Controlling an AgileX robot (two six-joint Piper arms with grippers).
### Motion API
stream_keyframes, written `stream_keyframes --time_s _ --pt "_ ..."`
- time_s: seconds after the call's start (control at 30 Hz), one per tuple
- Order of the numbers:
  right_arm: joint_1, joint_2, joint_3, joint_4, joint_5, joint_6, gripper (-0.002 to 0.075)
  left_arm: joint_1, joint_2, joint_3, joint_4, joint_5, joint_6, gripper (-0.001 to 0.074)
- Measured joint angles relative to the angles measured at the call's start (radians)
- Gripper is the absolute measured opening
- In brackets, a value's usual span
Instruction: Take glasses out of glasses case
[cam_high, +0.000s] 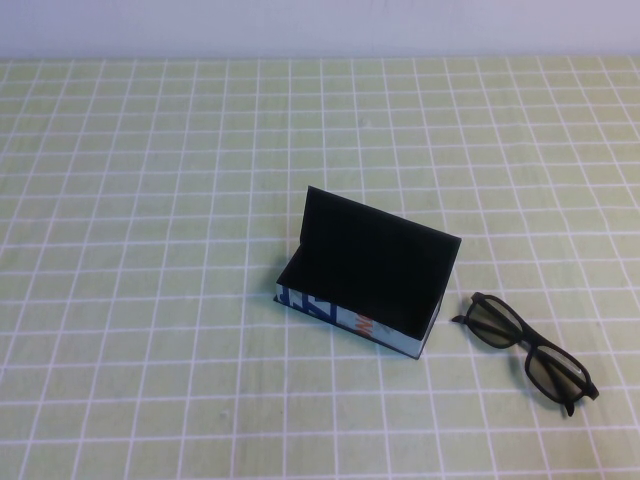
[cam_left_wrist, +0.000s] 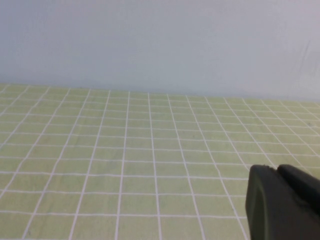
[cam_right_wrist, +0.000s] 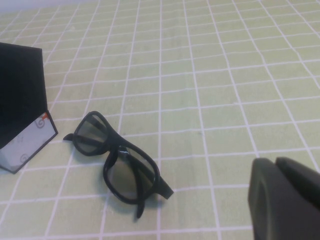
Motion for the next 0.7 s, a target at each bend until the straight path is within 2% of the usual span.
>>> stream_keyframes --time_s 0.6,0.7 --pt "0.000 0.000 0.000 0.000 0.000 0.000 -0.0016 0.000 0.000 0.000 0.000 -0.004 0.000 -0.0004" --pt "0.000 0.000 0.000 0.000 0.000 0.000 -0.0016 0.000 0.000 0.000 0.089 -0.019 -0.064 -0.0004"
